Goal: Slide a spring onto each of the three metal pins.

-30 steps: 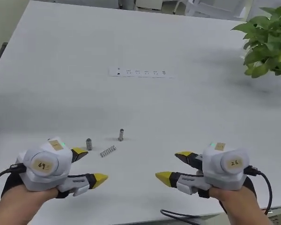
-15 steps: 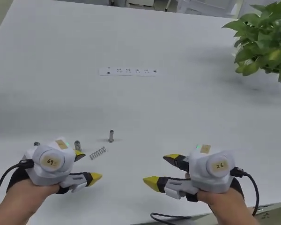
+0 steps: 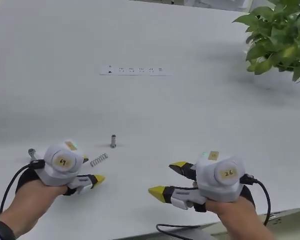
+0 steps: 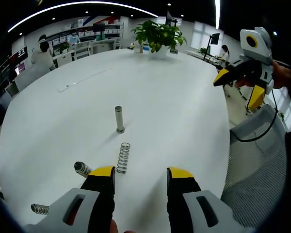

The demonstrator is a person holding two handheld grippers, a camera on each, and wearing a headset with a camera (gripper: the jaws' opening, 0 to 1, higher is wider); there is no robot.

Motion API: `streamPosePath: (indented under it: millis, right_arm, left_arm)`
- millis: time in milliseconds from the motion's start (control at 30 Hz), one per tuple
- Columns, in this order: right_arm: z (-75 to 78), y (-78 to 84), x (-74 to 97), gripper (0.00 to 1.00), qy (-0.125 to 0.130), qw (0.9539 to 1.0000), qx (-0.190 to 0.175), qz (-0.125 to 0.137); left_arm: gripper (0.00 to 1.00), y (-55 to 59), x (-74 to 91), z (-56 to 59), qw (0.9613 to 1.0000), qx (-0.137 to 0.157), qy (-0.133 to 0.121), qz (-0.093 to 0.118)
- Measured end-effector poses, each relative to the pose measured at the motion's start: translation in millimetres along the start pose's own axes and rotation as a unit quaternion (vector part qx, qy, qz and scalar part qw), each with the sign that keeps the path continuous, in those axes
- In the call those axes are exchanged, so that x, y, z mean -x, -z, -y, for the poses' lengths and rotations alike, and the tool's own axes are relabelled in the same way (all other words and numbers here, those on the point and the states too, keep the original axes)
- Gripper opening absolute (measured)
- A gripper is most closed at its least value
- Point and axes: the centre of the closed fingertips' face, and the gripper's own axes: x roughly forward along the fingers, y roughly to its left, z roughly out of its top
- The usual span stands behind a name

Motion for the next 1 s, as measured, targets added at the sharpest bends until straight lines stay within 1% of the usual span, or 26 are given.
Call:
streamPosePath:
  millis: [133, 300, 467, 567, 667, 767, 933, 967, 1000]
  right_arm:
    - [2.7, -2.4, 1.0, 0.51, 0.002, 1.0, -0.001, 0.002]
    - [5.5, -2.3, 1.7, 0.5, 0.005, 1.0, -0.004, 0.002]
    - [7.0, 0.2, 2.8, 0.5, 0.006, 1.0, -0.007, 0.0]
    - [7.8, 1.8, 3.2, 0.5, 0.006, 0.9999, -0.011, 0.0]
    - [7.6, 2.2, 2.3, 0.49, 0.005, 0.9999, -0.013, 0.0]
    - [6.7, 1.6, 0.9, 0.49, 0.004, 0.9999, -0.013, 0.0]
    - [4.6, 0.4, -0.6, 0.49, 0.001, 0.9999, -0.011, 0.0]
    - [4.5, 0.3, -0.5, 0.49, 0.001, 0.9999, -0.011, 0.001]
    - [4.4, 0.4, -0.5, 0.49, 0.001, 0.9999, -0.011, 0.001]
  left_arm:
    - [0.36, 1.2, -10.0, -3.9, 1.0, 0.004, 0.0, -0.005]
    - [0.35, 4.2, -18.3, -6.0, 0.9999, 0.007, 0.001, -0.013]
    - [0.34, 7.0, -19.3, -4.1, 0.9998, 0.005, 0.006, -0.02]
    - [0.32, 6.4, -18.3, -1.5, 0.9997, 0.011, 0.011, -0.016]
    - [0.32, 8.0, -19.5, -3.6, 0.9998, 0.012, 0.007, -0.017]
    - [0.31, 9.7, -23.7, -7.1, 0.9996, 0.019, 0.003, -0.02]
    - [0.24, 11.2, -30.0, -10.0, 0.9994, 0.025, -0.008, -0.024]
    - [0.24, 11.2, -30.4, -9.8, 0.9993, 0.026, -0.008, -0.024]
    - [0.24, 9.0, -31.1, -9.7, 0.9993, 0.029, -0.01, -0.02]
